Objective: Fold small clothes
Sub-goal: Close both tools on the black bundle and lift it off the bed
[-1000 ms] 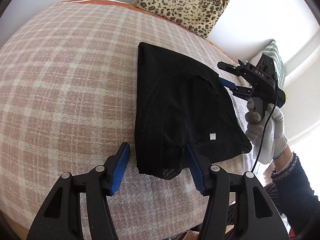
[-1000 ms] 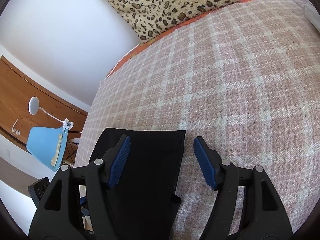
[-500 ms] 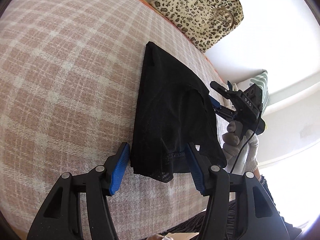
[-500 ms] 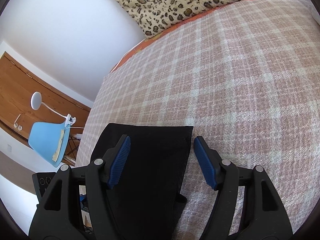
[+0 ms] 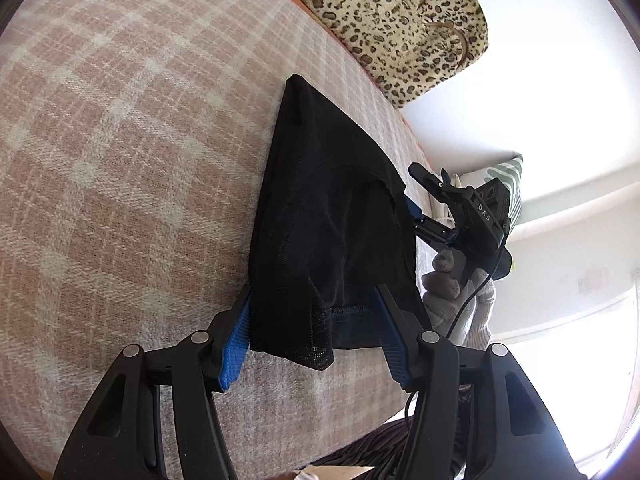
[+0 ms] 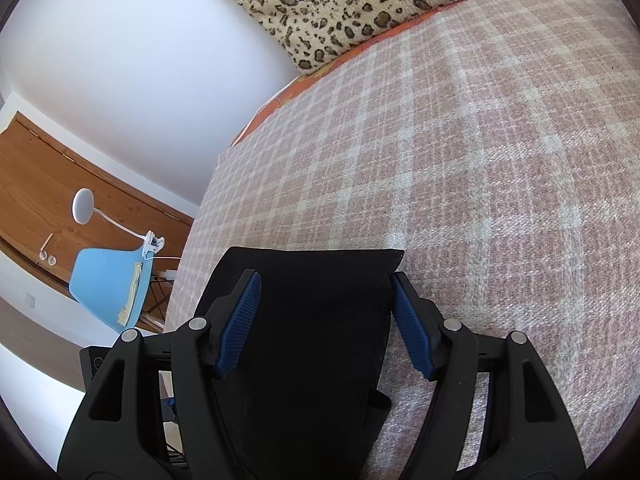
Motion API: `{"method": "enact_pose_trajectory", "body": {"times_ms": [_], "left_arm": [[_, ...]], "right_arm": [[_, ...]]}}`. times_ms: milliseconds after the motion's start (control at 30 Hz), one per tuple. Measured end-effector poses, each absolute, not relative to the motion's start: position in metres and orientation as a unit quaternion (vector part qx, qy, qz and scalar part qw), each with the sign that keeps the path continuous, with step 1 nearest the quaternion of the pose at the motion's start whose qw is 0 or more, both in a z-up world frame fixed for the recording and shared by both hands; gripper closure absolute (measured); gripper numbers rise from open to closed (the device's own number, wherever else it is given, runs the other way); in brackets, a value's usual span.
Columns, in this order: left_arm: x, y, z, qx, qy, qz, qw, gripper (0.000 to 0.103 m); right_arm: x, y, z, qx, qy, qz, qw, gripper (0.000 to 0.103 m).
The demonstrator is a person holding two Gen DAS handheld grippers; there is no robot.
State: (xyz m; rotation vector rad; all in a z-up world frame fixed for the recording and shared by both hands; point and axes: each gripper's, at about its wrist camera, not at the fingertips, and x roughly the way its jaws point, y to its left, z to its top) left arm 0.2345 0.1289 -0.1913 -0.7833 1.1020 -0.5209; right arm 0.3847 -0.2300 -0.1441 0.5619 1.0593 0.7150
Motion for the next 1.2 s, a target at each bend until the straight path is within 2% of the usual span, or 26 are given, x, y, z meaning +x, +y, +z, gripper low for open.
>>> {"method": "enact_pose_trajectory", "body": {"times_ms": [500,567,767,833,900,1000,1200], "left_arm": [[0.237,0.115,-0.193,-0.364,0.500,-0.250,0.745,0.049],[0.235,0.115,-0.193,-0.357,0.499,-0.251,0.748,0.052],[0.242,0.120,-0.201,-0.377,0.495,-0.242,0.744,0.070],[0.247,0.116,-0.199,-0.362,0.496,-0.238,0.752,0.078],[0.249,0.110,-0.197,-0.345,0.501,-0.235,0.758,0.083],[0.246,0.106,-0.195,-0.318,0.499,-0.227,0.773,0.090],[0.242,0.104,-0.186,-0.292,0.486,-0.224,0.793,0.095]], "right_arm": [[0.392,-0.229,-0.151,0.288,0.493,0.342,0.746,0.037],[0.391,-0.231,-0.153,0.289,0.498,0.345,0.741,0.039],[0.389,-0.230,-0.156,0.286,0.499,0.357,0.736,0.044],[0.390,-0.224,-0.155,0.283,0.499,0.351,0.740,0.050],[0.392,-0.219,-0.156,0.279,0.506,0.335,0.744,0.072],[0.394,-0.221,-0.160,0.282,0.515,0.315,0.745,0.090],[0.391,-0.223,-0.148,0.274,0.504,0.313,0.757,0.096]]}}
